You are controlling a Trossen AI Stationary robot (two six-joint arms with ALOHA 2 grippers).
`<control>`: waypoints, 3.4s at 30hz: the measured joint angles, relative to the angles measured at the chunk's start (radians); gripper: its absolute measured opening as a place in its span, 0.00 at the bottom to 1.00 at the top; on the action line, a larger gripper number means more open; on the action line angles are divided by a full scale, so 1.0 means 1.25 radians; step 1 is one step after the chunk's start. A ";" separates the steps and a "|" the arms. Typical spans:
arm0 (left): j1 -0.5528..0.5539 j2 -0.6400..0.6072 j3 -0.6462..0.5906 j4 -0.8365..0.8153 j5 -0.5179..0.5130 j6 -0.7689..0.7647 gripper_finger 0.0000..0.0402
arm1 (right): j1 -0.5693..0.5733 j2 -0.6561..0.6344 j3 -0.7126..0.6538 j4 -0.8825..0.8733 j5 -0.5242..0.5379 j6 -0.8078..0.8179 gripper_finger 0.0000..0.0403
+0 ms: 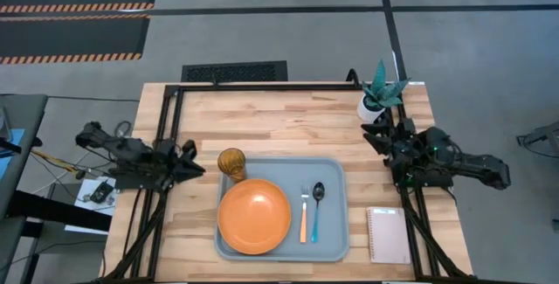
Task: Pick and place plate/cup/fork/spoon on tray
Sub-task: Return to Home Position
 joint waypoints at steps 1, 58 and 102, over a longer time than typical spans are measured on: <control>0.001 0.000 -0.027 0.032 0.004 -0.001 0.11 | 0.005 -0.002 -0.001 -0.012 0.004 -0.013 0.47; 0.001 0.000 -0.128 0.062 -0.241 0.018 0.11 | 0.006 0.001 0.002 -0.375 0.059 0.004 0.47; 0.001 0.000 -0.128 0.062 -0.242 0.018 0.11 | 0.006 0.001 0.000 -0.376 0.059 0.005 0.47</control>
